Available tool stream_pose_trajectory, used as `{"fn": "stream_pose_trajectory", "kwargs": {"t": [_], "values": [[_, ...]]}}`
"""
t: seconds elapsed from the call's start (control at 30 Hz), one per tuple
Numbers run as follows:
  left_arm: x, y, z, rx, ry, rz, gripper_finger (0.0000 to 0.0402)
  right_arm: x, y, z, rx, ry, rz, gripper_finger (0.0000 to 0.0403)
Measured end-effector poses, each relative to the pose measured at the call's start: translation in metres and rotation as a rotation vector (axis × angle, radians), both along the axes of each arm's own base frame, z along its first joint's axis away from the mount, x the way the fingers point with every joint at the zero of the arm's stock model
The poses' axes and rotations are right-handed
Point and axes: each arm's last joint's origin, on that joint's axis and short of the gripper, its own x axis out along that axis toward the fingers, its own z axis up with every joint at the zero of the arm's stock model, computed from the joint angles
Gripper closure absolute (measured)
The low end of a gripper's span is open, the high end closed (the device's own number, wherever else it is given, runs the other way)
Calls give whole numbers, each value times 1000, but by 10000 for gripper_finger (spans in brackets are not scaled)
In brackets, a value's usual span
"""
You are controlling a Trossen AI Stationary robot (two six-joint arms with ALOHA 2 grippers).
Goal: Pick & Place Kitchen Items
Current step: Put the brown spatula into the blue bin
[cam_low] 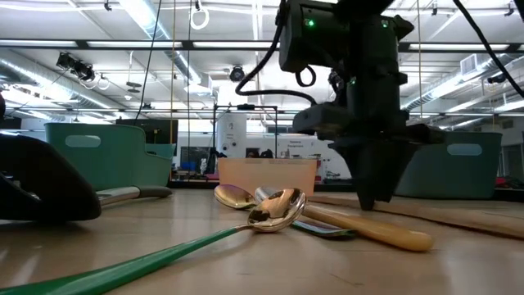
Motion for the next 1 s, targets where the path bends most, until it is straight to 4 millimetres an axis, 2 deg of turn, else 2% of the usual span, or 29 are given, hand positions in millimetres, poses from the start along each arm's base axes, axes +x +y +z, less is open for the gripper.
{"fn": "stream_pose_trajectory", "kwargs": {"t": [0.17, 0.5, 0.73, 1.0], "values": [[0, 0, 0, 0, 0, 1, 225, 8, 3, 26, -25, -28, 36, 317], [0, 0, 0, 0, 1, 0, 225, 20, 3, 55, -85, -79, 77, 317], [0, 0, 0, 0, 0, 0, 225, 20, 2, 74, -138, -59, 102, 317], [0, 0, 0, 0, 0, 0, 225, 20, 2, 111, -252, -75, 134, 317]]}}
